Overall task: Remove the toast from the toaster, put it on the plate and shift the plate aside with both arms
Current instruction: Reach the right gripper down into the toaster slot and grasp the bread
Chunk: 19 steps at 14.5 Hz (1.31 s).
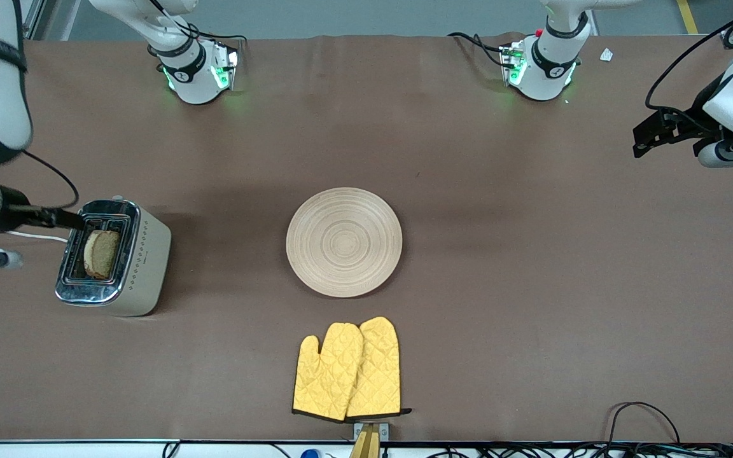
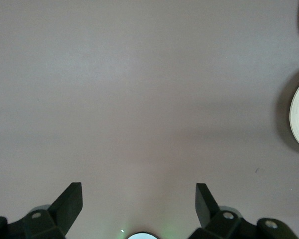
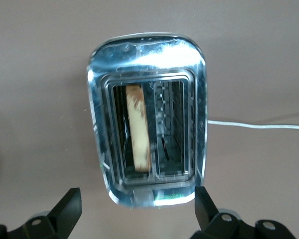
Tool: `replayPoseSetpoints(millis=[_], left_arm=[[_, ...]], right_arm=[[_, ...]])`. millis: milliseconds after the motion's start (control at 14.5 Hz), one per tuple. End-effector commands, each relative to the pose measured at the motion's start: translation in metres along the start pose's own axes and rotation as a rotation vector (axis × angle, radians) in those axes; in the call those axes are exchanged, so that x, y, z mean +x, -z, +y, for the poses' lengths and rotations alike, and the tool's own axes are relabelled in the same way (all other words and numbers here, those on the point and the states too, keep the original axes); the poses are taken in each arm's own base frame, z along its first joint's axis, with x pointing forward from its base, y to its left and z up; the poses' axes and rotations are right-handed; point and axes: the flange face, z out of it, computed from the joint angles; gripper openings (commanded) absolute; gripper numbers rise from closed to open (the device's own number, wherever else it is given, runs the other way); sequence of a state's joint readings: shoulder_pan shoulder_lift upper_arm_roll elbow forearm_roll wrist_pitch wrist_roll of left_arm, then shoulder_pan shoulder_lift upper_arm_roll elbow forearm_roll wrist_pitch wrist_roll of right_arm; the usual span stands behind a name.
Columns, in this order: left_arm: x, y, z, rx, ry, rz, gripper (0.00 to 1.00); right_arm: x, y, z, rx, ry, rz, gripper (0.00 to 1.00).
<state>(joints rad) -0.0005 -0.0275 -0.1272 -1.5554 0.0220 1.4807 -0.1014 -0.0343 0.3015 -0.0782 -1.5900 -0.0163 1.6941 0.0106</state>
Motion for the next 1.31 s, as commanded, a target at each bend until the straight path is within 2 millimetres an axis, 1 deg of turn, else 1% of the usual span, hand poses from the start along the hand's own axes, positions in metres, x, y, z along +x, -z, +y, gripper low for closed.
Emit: replayPoseSetpoints(millis=[0,69,138,206,275,413,619,688,757,825,894,963,1032,1101,1169,1238], left_arm=[[-0.001,0.005,-0.001,-0.001,-0.003,-0.004,1.0],[-0.001,0.005,-0.001,-0.001,-0.001,-0.004,1.0],[-0.001,0.004,-0.001,0.0,0.0,-0.007,1.0],[-0.001,0.004,-0.002,-0.001,-0.001,-0.007,1.0],[0.0,0.003,-0.011,-0.001,0.011,-0.007,1.0],[0.001,0.004,-0.015,-0.003,0.019,-0.006,1.0],[0.001,0.004,-0.014,-0.003,0.017,-0.006,1.0],[0.0,0.004,-0.014,-0.003,0.017,-0.006,1.0],[0.0,0.005,-0.014,-0.003,0.017,-0.004,1.0],[0.0,0.005,-0.013,-0.003,0.016,-0.003,1.0],[0.0,0.005,-0.013,-0.003,0.016,-0.003,1.0],[0.0,0.005,-0.013,-0.003,0.016,-0.003,1.0],[0.0,0.005,-0.013,-0.003,0.017,-0.004,1.0],[0.0,0.005,-0.013,-0.003,0.017,-0.003,1.0],[0.001,0.004,-0.013,-0.003,0.016,-0.004,1.0],[0.001,0.004,-0.013,-0.003,0.016,-0.004,1.0]], right_arm=[[0.012,-0.03,0.01,0.059,-0.01,-0.016,1.0],[0.017,-0.04,0.012,0.068,-0.012,-0.022,0.99],[0.022,-0.048,0.012,0.07,0.014,-0.018,0.9],[0.025,-0.053,0.012,0.077,0.027,-0.017,0.76],[0.026,-0.057,0.013,0.088,0.022,-0.023,0.66],[0.026,-0.056,0.013,0.088,0.027,-0.021,0.43],[0.027,-0.055,0.017,0.082,0.041,-0.019,0.21],[0.027,-0.054,0.014,0.079,0.049,-0.018,0.15],[0.026,-0.05,0.013,0.074,0.055,-0.013,0.11],[0.025,-0.045,0.01,0.074,0.061,-0.01,0.1],[0.022,-0.03,0.002,0.073,0.083,0.011,0.09],[0.016,-0.008,-0.008,0.075,0.106,0.041,0.09],[0.007,0.02,-0.027,0.071,0.134,0.059,0.09],[-0.003,0.042,-0.046,0.065,0.161,0.053,0.09],[-0.01,0.062,-0.064,0.06,0.188,0.046,0.09],[-0.017,0.08,-0.077,0.069,0.172,0.038,0.09]])
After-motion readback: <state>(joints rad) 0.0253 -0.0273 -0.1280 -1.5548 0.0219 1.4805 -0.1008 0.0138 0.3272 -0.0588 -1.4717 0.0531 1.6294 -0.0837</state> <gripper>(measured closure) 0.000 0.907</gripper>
